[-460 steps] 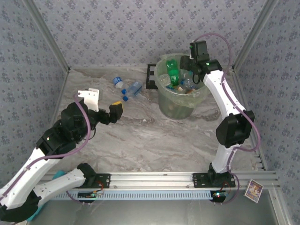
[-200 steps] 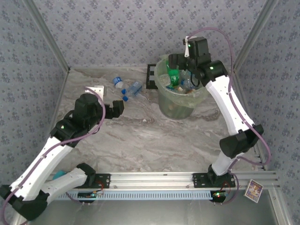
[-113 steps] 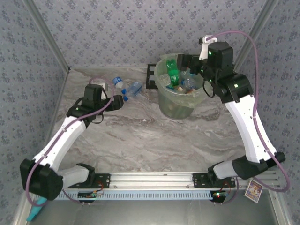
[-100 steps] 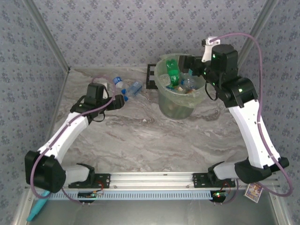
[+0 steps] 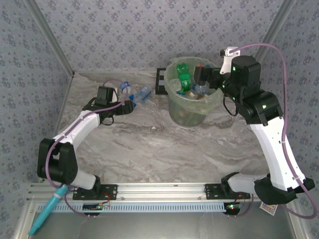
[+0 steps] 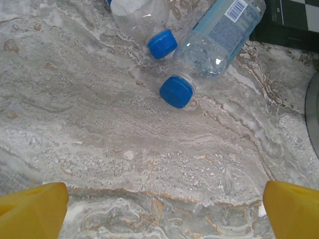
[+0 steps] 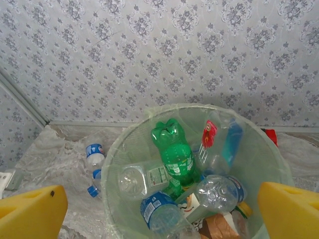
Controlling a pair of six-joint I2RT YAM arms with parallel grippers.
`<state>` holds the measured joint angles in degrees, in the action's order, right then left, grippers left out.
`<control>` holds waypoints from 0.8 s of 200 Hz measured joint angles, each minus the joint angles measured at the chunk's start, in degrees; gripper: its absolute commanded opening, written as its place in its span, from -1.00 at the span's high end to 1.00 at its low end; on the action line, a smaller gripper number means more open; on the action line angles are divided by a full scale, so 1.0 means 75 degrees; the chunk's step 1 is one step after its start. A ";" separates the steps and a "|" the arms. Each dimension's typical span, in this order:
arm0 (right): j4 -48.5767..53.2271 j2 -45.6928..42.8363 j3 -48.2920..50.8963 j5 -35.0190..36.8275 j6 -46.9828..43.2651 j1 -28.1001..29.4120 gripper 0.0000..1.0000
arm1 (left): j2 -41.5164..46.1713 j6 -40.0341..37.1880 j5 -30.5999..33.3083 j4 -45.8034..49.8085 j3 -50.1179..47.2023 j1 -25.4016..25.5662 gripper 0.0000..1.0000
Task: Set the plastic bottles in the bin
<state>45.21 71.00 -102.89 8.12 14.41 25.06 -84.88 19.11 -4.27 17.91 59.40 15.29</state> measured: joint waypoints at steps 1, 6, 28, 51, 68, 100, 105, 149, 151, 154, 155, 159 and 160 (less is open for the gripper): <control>0.0003 0.0000 0.0000 -0.0003 0.0003 0.0000 -0.99 | -0.0009 -0.0003 -0.0003 -0.0003 0.0003 0.0000 -0.96; 0.0009 -0.0012 0.0000 -0.0003 0.0015 0.0003 -0.99 | -0.0096 -0.0032 -0.0064 -0.0044 0.0012 -0.0009 -0.92; 0.0009 -0.0026 0.0000 -0.0006 0.0070 0.0058 -0.99 | -0.0533 -0.0210 -0.0312 -0.0169 0.0143 -0.0012 -0.84; 0.0012 -0.0026 0.0000 -0.0006 0.0122 0.0146 -0.99 | -0.1145 -0.0364 -0.0522 -0.0221 0.0484 -0.0012 -0.81; 0.0052 -0.0020 -0.0032 -0.0003 0.0146 0.0224 -0.99 | -0.1620 -0.0443 -0.0612 -0.0256 0.0796 -0.0012 -0.78; 0.0154 -0.0012 -0.0119 0.0073 0.0149 0.0376 -0.99 | -0.2532 -0.0554 -0.0772 -0.0300 0.1556 -0.0012 -0.78; 0.0160 -0.0012 -0.0125 0.0093 0.0149 0.0393 -0.99 | -0.2672 -0.0577 -0.0796 -0.0315 0.1676 -0.0012 -0.78; 0.0373 -0.0012 -0.0216 0.0347 0.0149 0.0478 -0.99 | -0.3745 -0.0729 -0.1067 -0.0338 0.2597 -0.0023 -0.65; 0.0385 -0.0012 -0.0221 0.0358 0.0149 0.0481 -0.99 | -0.3786 -0.0746 -0.1078 -0.0335 0.2634 -0.0023 -0.64; 0.0393 -0.0012 -0.0227 0.0373 0.0149 0.0484 -0.99 | -0.3847 -0.0752 -0.1096 -0.0335 0.2681 -0.0023 -0.64; 0.0396 -0.0012 -0.0230 0.0379 0.0149 0.0487 -0.99 | -0.3856 -0.0755 -0.1099 -0.0335 0.2690 -0.0023 -0.64; 0.0408 -0.0012 -0.0239 0.0405 0.0149 0.0495 -0.99 | -0.3934 -0.0775 -0.1119 -0.0335 0.2751 -0.0023 -0.63; 0.0411 -0.0012 -0.0239 0.0414 0.0149 0.0498 -0.99 | -0.3946 -0.0778 -0.1122 -0.0335 0.2763 -0.0023 -0.63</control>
<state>48.29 70.91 -104.68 11.22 15.53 28.80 -114.48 13.28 -12.69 15.40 80.12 15.11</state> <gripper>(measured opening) 0.995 0.825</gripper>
